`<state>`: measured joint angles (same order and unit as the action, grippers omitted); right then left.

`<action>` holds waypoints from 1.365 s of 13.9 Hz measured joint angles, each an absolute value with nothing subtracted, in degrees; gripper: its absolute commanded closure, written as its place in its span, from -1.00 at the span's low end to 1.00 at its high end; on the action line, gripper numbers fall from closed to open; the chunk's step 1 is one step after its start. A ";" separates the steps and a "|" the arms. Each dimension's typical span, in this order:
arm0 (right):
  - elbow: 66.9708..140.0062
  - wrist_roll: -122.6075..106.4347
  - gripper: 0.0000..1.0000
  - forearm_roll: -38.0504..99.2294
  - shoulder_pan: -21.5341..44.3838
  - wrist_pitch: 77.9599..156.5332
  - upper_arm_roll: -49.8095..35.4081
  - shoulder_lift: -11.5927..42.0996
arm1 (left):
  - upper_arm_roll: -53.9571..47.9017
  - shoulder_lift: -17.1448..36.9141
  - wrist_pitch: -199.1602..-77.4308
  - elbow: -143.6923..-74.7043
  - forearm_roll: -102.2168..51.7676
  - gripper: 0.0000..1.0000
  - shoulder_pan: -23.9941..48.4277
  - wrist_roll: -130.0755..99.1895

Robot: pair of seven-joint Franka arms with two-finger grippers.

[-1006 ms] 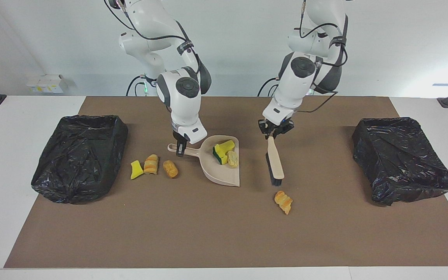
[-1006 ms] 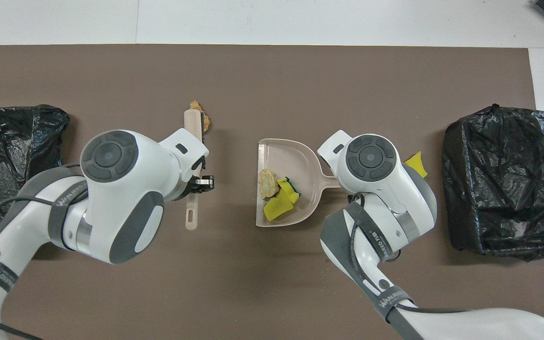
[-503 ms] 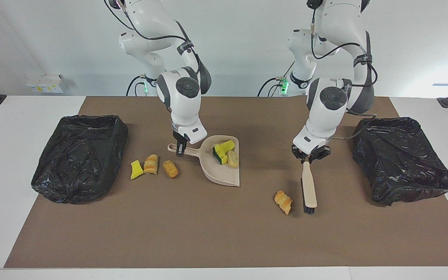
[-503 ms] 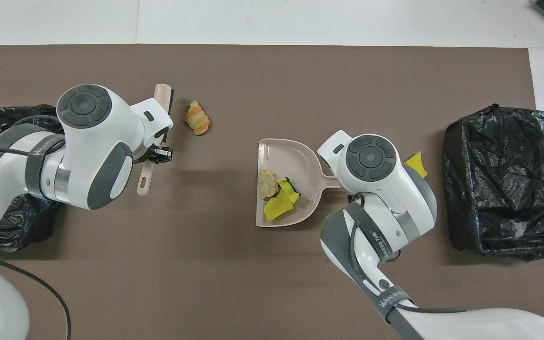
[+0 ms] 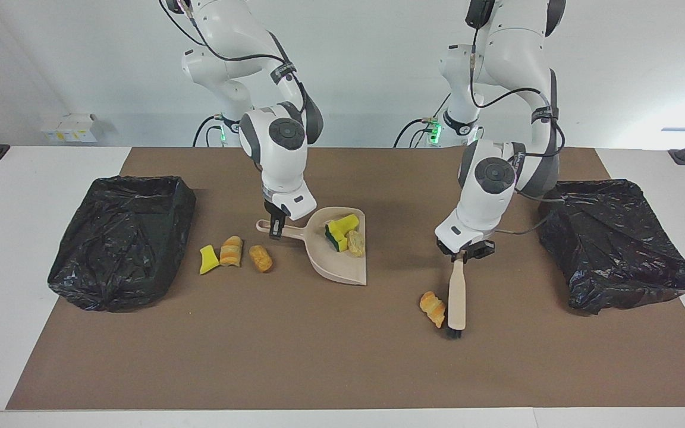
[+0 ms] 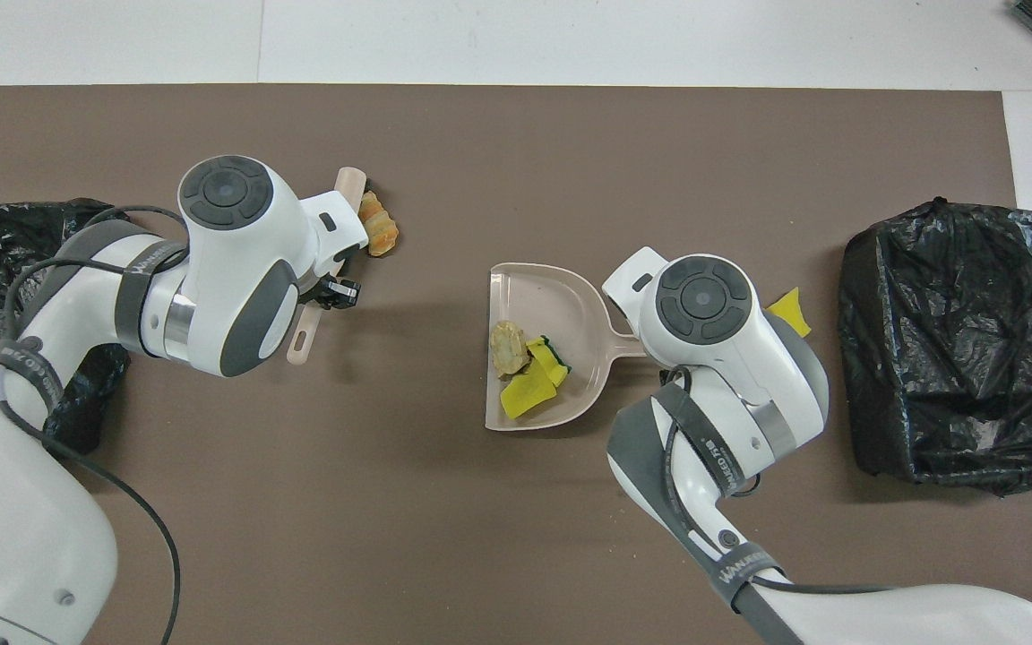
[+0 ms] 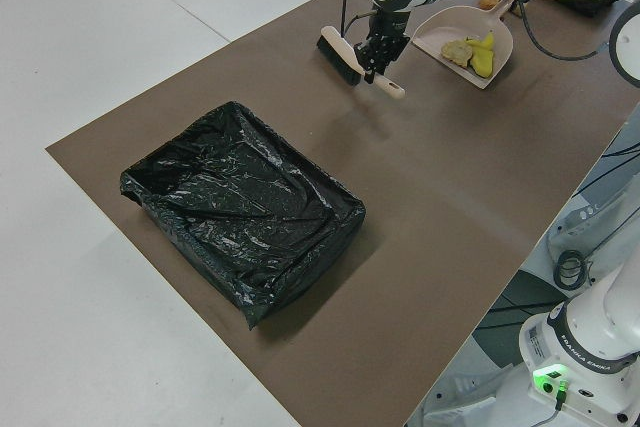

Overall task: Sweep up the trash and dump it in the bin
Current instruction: 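Move the brush with the left gripper to the bread chunk, then sweep the bread chunk into the dustpan with the left gripper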

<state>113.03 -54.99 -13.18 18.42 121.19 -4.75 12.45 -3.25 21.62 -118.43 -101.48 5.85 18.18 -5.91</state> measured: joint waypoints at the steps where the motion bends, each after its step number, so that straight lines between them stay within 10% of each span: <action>1: 113.03 -54.99 1.00 -13.18 18.42 121.19 -4.75 12.45 | -3.32 21.55 -117.33 -101.35 5.85 1.00 19.61 -6.96; 19: 113.02 -54.93 1.00 -13.18 16.05 121.19 -4.70 12.29 | -2.82 7.94 -109.73 -106.76 -11.35 1.00 32.35 -19.12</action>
